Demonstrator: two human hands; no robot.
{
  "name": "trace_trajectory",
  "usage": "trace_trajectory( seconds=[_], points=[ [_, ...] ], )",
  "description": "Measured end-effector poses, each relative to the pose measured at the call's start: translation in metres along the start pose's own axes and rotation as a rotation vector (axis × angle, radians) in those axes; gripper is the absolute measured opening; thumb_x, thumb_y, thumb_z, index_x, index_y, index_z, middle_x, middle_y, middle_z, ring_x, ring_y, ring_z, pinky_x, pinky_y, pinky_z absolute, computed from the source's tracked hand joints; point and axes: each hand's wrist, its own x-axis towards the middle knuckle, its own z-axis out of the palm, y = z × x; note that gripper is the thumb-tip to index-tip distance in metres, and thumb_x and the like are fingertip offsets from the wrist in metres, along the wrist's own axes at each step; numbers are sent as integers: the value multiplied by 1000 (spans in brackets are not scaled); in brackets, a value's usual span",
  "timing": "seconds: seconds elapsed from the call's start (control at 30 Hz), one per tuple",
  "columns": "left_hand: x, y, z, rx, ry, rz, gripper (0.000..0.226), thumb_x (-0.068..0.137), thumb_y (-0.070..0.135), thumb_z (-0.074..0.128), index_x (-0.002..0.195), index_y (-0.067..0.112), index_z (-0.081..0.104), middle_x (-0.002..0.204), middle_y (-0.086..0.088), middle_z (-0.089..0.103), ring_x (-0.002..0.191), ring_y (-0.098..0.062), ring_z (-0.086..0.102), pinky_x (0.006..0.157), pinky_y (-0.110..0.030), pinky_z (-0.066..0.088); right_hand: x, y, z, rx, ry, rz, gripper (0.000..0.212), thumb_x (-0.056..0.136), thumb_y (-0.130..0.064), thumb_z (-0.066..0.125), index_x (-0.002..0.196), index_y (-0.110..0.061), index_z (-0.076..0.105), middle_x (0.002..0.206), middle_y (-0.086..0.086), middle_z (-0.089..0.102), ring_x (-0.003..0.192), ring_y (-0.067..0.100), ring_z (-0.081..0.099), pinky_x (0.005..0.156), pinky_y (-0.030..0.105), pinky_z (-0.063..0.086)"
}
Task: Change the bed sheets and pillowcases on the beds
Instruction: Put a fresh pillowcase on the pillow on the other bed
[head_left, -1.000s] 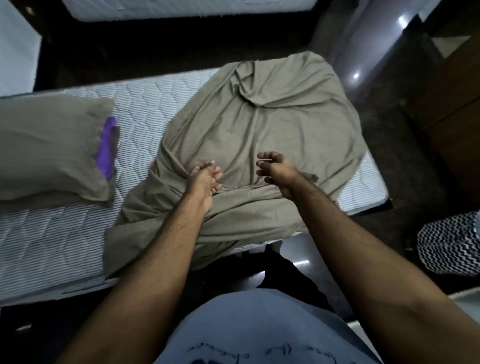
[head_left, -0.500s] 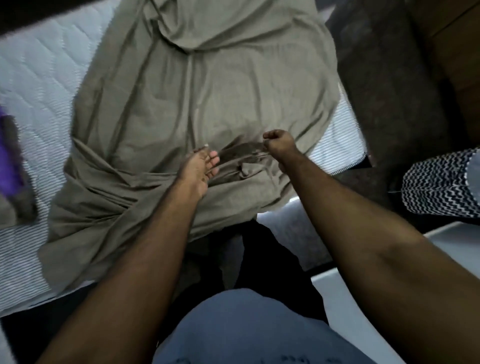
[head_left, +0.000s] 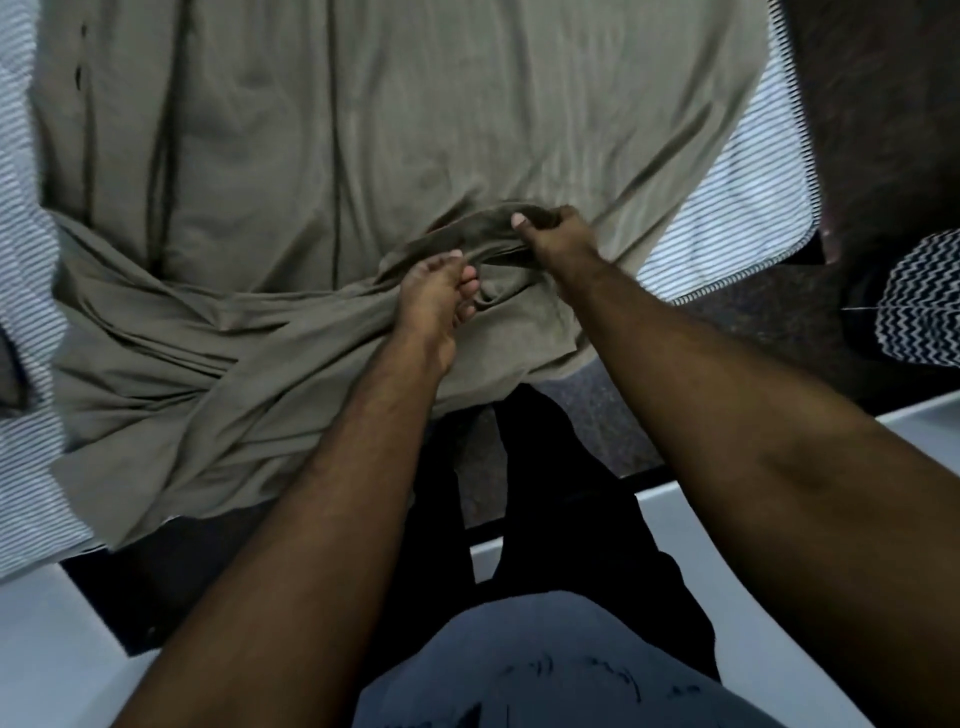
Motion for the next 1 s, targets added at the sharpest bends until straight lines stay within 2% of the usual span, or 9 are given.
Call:
trace_trajectory(
  seconds=[0.17, 0.27, 0.33, 0.47, 0.63, 0.73, 0.8, 0.87, 1.0],
  points=[
    [9, -20, -2, 105, 35, 167, 7, 101, 14, 59, 106, 17, 57, 94, -1, 65, 79, -13, 62, 57, -18, 48, 3, -8, 10, -49, 70, -27, 21, 81, -37, 67, 86, -17, 64, 91, 8, 72, 89, 28, 70, 85, 41, 58],
    [20, -40, 1, 421, -53, 430, 35, 89, 14, 70, 123, 15, 62, 121, -14, 62, 99, -24, 63, 89, -33, 55, -9, -18, 5, -35, 83, -77, 18, 85, -29, 67, 75, -17, 60, 76, 7, 71, 75, 27, 71, 74, 40, 61],
    [24, -48, 13, 695, -123, 532, 46, 86, 13, 71, 131, 15, 62, 137, -16, 51, 109, -24, 61, 101, -36, 50, -14, -20, -4, -106, 100, -160, 11, 87, -24, 66, 80, -17, 63, 78, 4, 69, 76, 22, 67, 69, 26, 55],
    [30, -62, 48, 1147, -283, 605, 79, 85, 26, 74, 154, 17, 36, 163, -12, 23, 141, -32, 42, 111, -44, 41, -9, -3, -23, -269, 118, -196, 25, 92, -22, 63, 114, -11, 68, 101, 4, 70, 93, 18, 65, 72, 16, 41],
    [59, -94, 48, 1511, -140, 550, 110, 79, 31, 82, 160, 15, 8, 160, -18, 20, 138, -34, 43, 107, -45, 43, -12, 19, -22, -273, -105, -133, 17, 93, -30, 67, 87, -14, 68, 86, 11, 68, 82, 28, 68, 75, 39, 58],
    [70, -104, 38, 1612, -6, 651, 82, 95, 31, 61, 160, 16, 13, 148, -20, 41, 126, -33, 54, 103, -43, 44, -18, 23, -17, -263, -186, -132, 21, 94, -23, 66, 98, -4, 72, 89, 15, 70, 81, 27, 68, 83, 51, 58],
    [65, -97, 33, 1548, -4, 705, 57, 99, 33, 52, 151, 17, 36, 131, -14, 58, 115, -31, 61, 94, -41, 47, -25, 19, -14, -324, -188, -157, 23, 95, -24, 63, 104, -5, 72, 97, 16, 73, 91, 30, 69, 88, 48, 57],
    [54, -82, 27, 1412, 10, 741, 37, 93, 41, 56, 123, 20, 62, 114, -10, 67, 104, -33, 64, 85, -40, 48, -37, 10, -11, -336, -182, -189, 24, 96, -26, 60, 100, -6, 72, 97, 16, 73, 94, 30, 69, 89, 46, 56],
    [26, -53, -7, 1105, 38, 791, 17, 85, 23, 54, 90, 15, 68, 91, -14, 69, 89, -37, 64, 73, -42, 50, -74, -15, 0, -183, -208, -194, 29, 93, -34, 57, 93, -7, 68, 92, 12, 74, 90, 26, 70, 90, 44, 56]
  ],
)
